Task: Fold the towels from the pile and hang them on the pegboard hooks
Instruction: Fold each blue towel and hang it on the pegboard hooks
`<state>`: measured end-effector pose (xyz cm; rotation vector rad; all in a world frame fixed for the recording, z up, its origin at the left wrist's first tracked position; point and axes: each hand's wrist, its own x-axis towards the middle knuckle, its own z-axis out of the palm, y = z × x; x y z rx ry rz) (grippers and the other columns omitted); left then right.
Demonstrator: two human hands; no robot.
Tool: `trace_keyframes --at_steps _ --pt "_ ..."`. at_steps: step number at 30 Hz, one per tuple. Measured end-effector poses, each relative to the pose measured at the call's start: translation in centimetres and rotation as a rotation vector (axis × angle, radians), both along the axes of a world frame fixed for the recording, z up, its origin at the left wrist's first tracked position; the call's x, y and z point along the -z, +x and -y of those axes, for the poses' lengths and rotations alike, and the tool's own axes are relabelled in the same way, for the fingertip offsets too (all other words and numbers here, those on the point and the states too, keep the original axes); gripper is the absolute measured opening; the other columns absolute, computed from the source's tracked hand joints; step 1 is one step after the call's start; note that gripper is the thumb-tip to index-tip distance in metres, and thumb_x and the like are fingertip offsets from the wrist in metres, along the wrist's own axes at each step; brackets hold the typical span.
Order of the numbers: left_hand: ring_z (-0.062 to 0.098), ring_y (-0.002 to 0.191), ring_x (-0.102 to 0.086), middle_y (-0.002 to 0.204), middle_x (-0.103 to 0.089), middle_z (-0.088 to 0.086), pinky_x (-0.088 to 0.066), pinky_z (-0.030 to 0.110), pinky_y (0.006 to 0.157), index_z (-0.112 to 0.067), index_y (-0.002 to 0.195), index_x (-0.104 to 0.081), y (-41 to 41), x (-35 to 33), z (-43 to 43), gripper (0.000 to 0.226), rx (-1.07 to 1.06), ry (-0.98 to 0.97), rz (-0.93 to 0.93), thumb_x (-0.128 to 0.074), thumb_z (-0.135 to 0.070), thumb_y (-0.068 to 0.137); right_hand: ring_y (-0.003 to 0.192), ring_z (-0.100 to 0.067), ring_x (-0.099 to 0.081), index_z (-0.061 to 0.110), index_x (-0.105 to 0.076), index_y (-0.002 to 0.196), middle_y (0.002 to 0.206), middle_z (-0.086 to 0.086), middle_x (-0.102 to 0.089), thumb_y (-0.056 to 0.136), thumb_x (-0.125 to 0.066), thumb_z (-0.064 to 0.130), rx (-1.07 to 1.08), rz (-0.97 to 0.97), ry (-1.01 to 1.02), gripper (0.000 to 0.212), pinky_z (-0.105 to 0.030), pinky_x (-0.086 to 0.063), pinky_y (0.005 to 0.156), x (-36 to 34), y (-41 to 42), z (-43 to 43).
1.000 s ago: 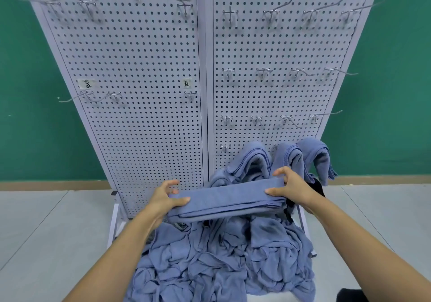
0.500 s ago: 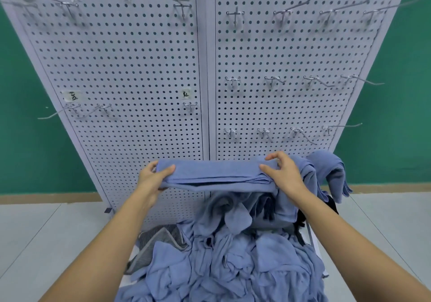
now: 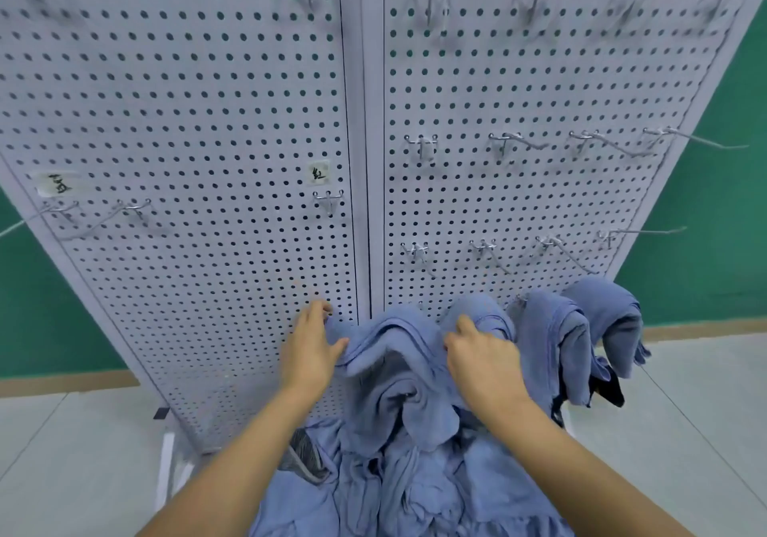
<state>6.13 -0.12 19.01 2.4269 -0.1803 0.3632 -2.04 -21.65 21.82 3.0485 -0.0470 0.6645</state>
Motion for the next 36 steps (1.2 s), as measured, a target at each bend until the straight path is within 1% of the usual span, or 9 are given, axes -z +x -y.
trace_keyframes --at_steps 2,4,7,11,16,18,21,30,36 --pt "0.015 0.109 -0.047 0.118 -0.048 -0.008 -0.043 0.028 0.079 -0.023 0.117 -0.049 -0.5 1.0 0.9 0.041 0.055 0.167 0.029 -0.071 -0.019 0.083 0.038 -0.023 -0.039 0.013 -0.046 0.043 0.057 -0.005 -0.047 0.025 -0.087 -0.002 -0.02 -0.112 0.022 0.047 -0.016 -0.011 0.037 0.8 -0.2 -1.4" --pt "0.015 0.115 -0.048 0.121 -0.051 -0.007 -0.043 0.028 0.092 -0.023 0.123 -0.051 -1.3 1.3 1.7 0.043 0.191 0.123 0.005 -0.063 -0.006 0.085 0.071 -0.024 -0.059 0.013 -0.065 0.073 0.078 -0.005 -0.056 0.055 -0.085 0.009 -0.039 -0.118 0.169 0.026 -0.03 -0.033 0.038 1.5 -0.4 -1.9" --pt "0.012 0.103 -0.058 0.115 -0.055 -0.01 -0.051 0.023 0.082 -0.026 0.133 -0.042 -2.8 0.4 2.2 0.054 0.43 -0.265 -0.301 -0.054 0.001 0.088 0.119 -0.019 -0.045 0.011 -0.049 0.126 0.123 -0.003 -0.048 0.095 -0.052 0.023 -0.114 -0.178 0.532 0.033 -0.029 -0.045 0.086 2.3 -0.9 -2.1" --pt "-0.016 0.095 -0.054 0.116 -0.044 -0.032 -0.052 0.014 0.074 -0.039 0.137 -0.028 -3.8 -0.1 2.1 0.069 0.534 -0.411 -0.433 -0.067 -0.013 0.087 0.138 -0.014 -0.027 0.015 -0.027 0.145 0.148 0.003 -0.029 0.09 -0.058 0.043 -0.111 -0.15 0.617 0.069 -0.027 -0.037 0.104 2.9 -1.3 -2.9" --pt "0.01 0.087 -0.061 0.111 -0.063 -0.006 -0.044 0.009 0.068 -0.029 0.143 -0.037 -3.7 -0.6 3.0 0.053 0.399 -0.264 -0.246 -0.044 -0.003 0.097 0.127 -0.02 -0.044 0.017 -0.023 0.151 0.144 -0.002 -0.044 0.098 -0.047 0.028 -0.054 -0.116 0.524 0.059 -0.033 -0.047 0.093 2.1 -0.5 -3.3" --pt "0.002 0.074 -0.055 0.113 -0.063 -0.001 -0.04 0.006 0.063 -0.025 0.143 -0.04 -3.5 -1.2 3.2 0.052 0.329 -0.276 -0.146 -0.038 0.001 0.097 0.113 -0.024 -0.055 0.016 -0.031 0.148 0.133 -0.005 -0.054 0.1 -0.041 0.016 -0.061 -0.045 0.606 0.049 -0.036 -0.049 0.083 0.9 -0.3 -3.4" --pt "0.008 0.095 -0.058 0.122 -0.058 -0.001 -0.04 0.008 0.083 -0.023 0.144 -0.039 -2.4 -1.5 3.3 0.054 0.308 -0.25 -0.065 -0.037 0.003 0.097 0.108 -0.027 -0.058 0.013 -0.042 0.143 0.128 -0.007 -0.057 0.097 -0.043 0.006 -0.087 0.015 0.749 0.047 -0.041 -0.05 0.084 0.1 0.6 -3.0" --pt "0.025 0.128 -0.045 0.142 -0.046 0.009 -0.039 0.027 0.101 -0.02 0.152 -0.014 -3.7 1.0 4.3 0.07 0.438 -0.082 -0.45 -0.045 0.004 0.094 0.117 -0.024 -0.055 0.016 -0.031 0.147 0.13 -0.008 -0.056 0.088 -0.064 0.003 -0.142 -0.261 0.872 0.069 -0.037 -0.048 0.098 2.7 1.0 -2.0" --pt "0.032 0.124 -0.048 0.143 -0.044 0.011 -0.042 0.039 0.102 -0.014 0.148 -0.028 -8.1 -0.5 1.7 0.058 0.325 -0.024 -0.464 -0.05 -0.002 0.096 0.12 -0.03 -0.053 0.013 -0.029 0.149 0.143 -0.011 -0.046 0.093 -0.062 0.016 -0.132 -0.426 0.737 0.066 -0.045 -0.045 0.101 1.7 -4.3 -0.9"
